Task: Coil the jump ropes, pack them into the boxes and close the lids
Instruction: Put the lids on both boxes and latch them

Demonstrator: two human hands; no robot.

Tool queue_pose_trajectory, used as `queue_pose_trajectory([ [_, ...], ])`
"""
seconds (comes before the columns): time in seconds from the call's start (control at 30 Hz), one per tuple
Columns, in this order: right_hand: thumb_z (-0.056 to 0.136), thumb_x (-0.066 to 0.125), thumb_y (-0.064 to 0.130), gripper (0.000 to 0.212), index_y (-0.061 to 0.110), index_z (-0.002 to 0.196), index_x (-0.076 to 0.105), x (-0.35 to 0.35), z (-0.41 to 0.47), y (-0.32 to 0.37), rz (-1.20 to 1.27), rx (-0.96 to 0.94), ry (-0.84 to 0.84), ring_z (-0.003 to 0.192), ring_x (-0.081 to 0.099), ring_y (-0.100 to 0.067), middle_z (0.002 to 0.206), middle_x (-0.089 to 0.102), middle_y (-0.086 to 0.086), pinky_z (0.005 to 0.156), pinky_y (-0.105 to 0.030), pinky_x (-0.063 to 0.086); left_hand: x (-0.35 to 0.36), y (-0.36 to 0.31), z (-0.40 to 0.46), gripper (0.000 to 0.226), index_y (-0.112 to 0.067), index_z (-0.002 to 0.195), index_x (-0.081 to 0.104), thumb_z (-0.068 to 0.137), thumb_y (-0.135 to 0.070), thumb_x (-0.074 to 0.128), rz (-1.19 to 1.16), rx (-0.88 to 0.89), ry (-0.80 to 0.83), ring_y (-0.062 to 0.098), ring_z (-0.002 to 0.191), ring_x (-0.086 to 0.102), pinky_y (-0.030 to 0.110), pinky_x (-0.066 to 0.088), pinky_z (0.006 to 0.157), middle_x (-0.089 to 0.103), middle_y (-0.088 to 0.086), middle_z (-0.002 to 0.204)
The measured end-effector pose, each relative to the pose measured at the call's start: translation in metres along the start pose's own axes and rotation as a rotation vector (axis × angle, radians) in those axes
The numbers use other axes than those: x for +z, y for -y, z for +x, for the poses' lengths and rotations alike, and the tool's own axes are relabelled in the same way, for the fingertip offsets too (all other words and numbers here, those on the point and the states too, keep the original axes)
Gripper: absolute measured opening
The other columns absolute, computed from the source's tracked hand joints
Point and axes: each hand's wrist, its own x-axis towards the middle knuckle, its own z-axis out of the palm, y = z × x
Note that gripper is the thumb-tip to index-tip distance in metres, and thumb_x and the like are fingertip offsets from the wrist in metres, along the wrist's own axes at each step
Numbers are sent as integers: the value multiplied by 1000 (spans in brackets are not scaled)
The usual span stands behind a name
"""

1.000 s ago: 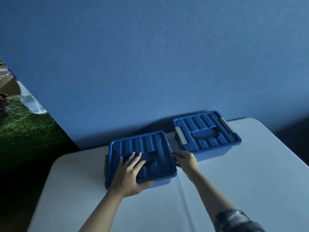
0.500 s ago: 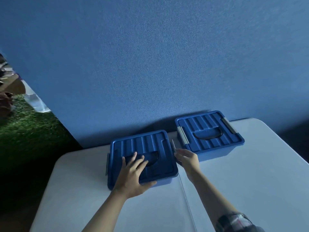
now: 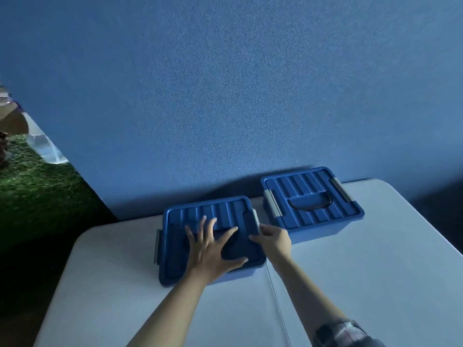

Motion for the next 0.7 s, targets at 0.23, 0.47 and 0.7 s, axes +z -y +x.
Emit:
queue_pose_trajectory([
  [0.23,76,63,24,27,-1,69,61,11,-2,6,-136,-67,-142,63,52,-28,65,60,-13,56,-31,40,1,-1,1,105,-56,144,5,48,-98,-2,-34,20,72,19,141,-31,65,-18,106,-22,-3,158],
  [0.47,90,56,19,34,-1,64,64,17,3,6,-299,-160,-190,64,52,-28,69,60,-17,59,-35,39,3,-1,2,97,-55,145,4,58,-98,13,-19,5,93,21,141,-31,66,-18,106,-24,-2,158],
  [0.7,78,51,2,22,4,100,58,33,1,14,-677,-204,-161,101,50,-30,108,55,-13,80,-32,40,0,10,-4,68,-42,141,36,84,-76,26,-312,28,-124,17,148,11,61,-9,113,18,-6,158],
])
